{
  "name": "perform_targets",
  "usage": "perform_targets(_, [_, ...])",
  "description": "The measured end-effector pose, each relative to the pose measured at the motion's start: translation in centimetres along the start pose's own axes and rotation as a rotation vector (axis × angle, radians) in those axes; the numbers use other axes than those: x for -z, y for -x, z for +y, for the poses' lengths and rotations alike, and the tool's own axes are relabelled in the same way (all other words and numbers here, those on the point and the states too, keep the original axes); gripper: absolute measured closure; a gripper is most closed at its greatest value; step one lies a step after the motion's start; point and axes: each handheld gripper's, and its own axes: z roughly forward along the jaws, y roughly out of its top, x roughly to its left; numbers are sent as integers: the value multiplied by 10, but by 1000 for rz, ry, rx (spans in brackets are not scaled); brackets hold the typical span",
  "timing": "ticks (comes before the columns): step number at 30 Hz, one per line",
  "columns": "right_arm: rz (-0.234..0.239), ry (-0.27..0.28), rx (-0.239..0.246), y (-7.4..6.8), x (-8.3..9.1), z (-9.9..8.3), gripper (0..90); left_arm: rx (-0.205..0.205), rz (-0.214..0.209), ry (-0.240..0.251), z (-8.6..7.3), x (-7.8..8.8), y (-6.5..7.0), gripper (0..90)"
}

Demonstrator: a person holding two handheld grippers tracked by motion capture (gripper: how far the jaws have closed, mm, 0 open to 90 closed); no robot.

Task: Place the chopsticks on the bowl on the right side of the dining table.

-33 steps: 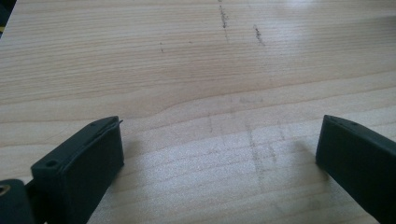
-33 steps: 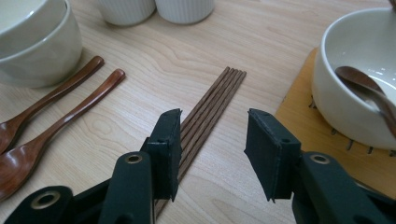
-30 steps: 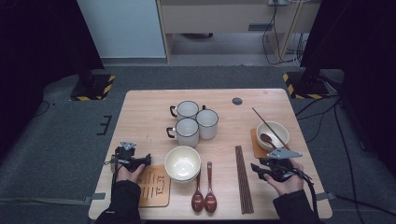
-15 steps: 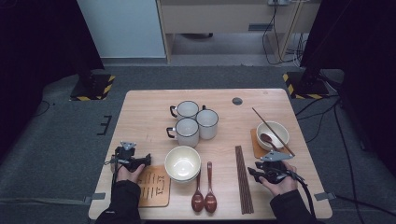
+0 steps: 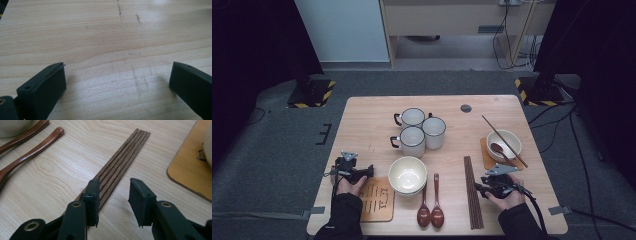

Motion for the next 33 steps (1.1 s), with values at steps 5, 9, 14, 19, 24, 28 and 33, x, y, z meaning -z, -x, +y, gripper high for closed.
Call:
perform_targets(5, [12,-20,7,-3,-5,-1,631,0,0,0,0,0,0,0])
perform_targets(9, [8,-29,7,-2,-8,-2,647,-2,0,-2,0,0,0,0])
perform_targets(14, [21,-41,2,-1,-10,-3,658,-2,0,-1,0,0,0,0])
perform_targets(19, [30,-49,1,0,-12,-4,676,0,0,0,0,0,0,0])
perform_targets(24, [34,-58,4,0,-14,-4,695,0,0,0,0,0,0,0])
perform_targets(28, [34,-62,0,0,-15,-5,706,0,0,0,0,0,0,0])
perform_targets(33, [37,-71,0,0,-16,-5,732,0,0,0,0,0,0,0])
